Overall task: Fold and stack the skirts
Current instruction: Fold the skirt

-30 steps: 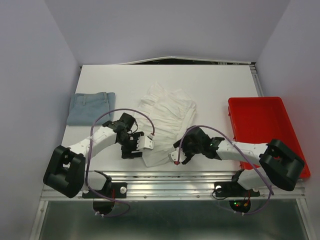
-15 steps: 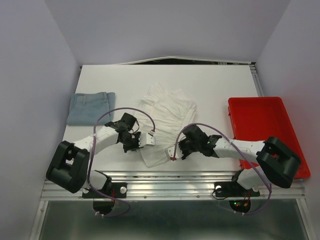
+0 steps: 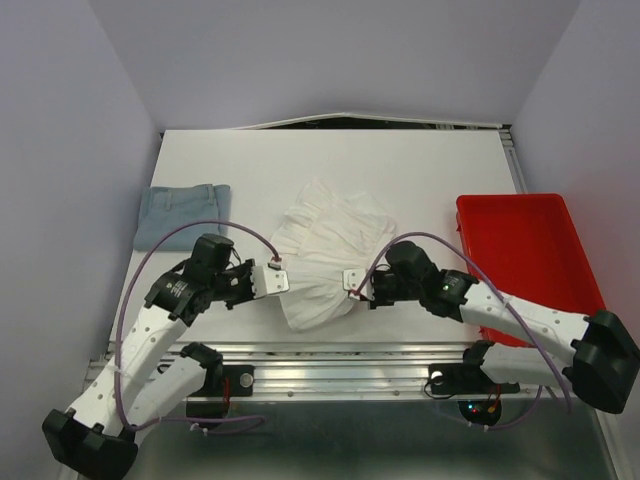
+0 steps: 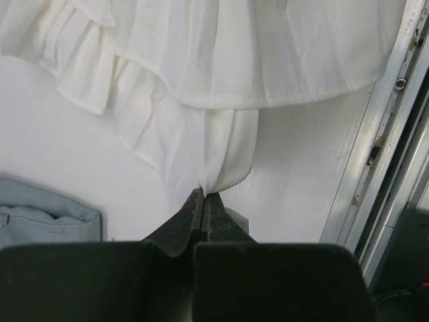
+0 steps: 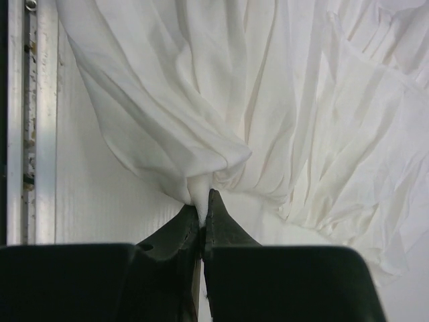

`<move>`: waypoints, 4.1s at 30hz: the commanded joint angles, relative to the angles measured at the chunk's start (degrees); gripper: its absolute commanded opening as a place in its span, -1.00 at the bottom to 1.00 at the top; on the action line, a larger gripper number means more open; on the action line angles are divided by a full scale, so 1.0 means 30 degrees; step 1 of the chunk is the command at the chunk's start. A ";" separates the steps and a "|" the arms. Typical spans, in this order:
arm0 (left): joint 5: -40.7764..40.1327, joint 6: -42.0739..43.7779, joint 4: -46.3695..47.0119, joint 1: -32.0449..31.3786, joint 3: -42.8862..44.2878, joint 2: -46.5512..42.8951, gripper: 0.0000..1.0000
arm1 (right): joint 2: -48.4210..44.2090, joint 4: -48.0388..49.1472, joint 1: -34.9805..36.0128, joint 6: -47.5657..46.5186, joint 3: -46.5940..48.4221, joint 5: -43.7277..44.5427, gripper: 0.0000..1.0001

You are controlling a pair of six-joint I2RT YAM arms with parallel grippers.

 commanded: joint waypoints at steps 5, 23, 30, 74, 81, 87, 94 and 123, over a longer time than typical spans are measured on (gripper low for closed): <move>0.0548 -0.2325 0.0290 0.0018 0.4198 0.0245 -1.00 | -0.2173 -0.0793 0.0180 0.7085 0.1801 -0.0376 -0.99; -0.0536 -0.4698 1.0928 0.0018 1.6027 1.7165 -1.00 | 0.6072 -0.0383 -1.2063 1.3892 0.6023 -1.0065 -0.99; -0.1004 -0.5549 0.9876 -0.0011 2.2301 2.5459 -0.90 | 1.2962 0.1049 -1.4847 1.7167 0.7777 -1.2705 -0.99; 0.1224 -1.1794 0.9758 -0.0157 1.0445 2.1692 0.04 | 0.7726 -0.5627 -1.1976 1.6795 0.7895 -0.6382 0.61; -0.1353 -0.7752 0.8937 -0.0334 1.2818 2.4186 0.03 | 1.0742 -0.6331 -1.2389 1.4303 1.0239 -0.5210 0.27; -0.2180 -0.3971 0.8614 0.0397 1.3901 2.3897 0.17 | 1.2677 -0.4344 -1.2623 1.5676 1.2117 -0.7018 0.14; -0.0125 -0.3382 0.9491 0.1600 1.3849 1.9360 0.93 | 1.3322 -0.1349 -1.1482 1.6794 1.1036 -0.9132 -0.10; -0.4458 -0.1418 0.9814 -0.5628 -0.1939 0.0844 0.97 | 0.9563 -0.3638 -0.7232 1.6176 1.1324 -0.8340 0.11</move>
